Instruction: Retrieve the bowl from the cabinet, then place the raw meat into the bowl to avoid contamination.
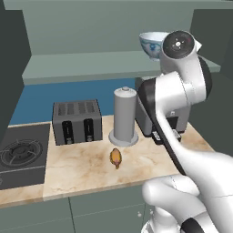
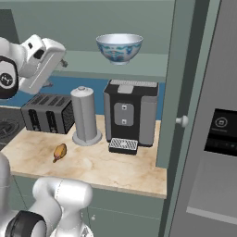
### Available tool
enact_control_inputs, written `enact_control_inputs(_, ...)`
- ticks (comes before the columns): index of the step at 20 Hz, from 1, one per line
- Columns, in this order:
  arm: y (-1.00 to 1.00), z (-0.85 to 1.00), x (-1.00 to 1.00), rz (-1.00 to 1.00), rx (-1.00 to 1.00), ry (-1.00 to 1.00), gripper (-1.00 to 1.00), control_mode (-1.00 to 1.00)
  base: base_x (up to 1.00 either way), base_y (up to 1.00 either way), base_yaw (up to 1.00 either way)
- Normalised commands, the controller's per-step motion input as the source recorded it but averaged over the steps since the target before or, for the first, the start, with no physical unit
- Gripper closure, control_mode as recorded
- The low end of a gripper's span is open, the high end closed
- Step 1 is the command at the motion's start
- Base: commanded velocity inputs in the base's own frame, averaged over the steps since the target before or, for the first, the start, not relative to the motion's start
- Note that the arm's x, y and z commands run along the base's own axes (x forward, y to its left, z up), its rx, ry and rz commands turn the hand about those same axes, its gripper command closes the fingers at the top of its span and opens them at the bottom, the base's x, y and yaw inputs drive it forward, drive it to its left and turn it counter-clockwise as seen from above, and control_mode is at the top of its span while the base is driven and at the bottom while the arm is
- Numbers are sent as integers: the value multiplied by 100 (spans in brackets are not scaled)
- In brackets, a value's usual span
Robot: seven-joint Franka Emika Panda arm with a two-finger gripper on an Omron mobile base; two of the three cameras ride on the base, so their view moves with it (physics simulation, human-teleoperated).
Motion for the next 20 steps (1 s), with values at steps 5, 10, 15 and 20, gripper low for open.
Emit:
enact_control_inputs(5, -1, 0, 63, 0, -12, 17, -100, -100, 0, 0, 0)
enact_control_inputs(10, -2, 3, 64, 0, -16, 9, -100, -100, 0, 0, 0)
enact_control_inputs(15, 0, 2, 21, 0, -19, 0, -100, -100, 0, 0, 0)
enact_control_inputs(20, 0, 1, 17, 0, -15, 0, -100, -100, 0, 0, 0)
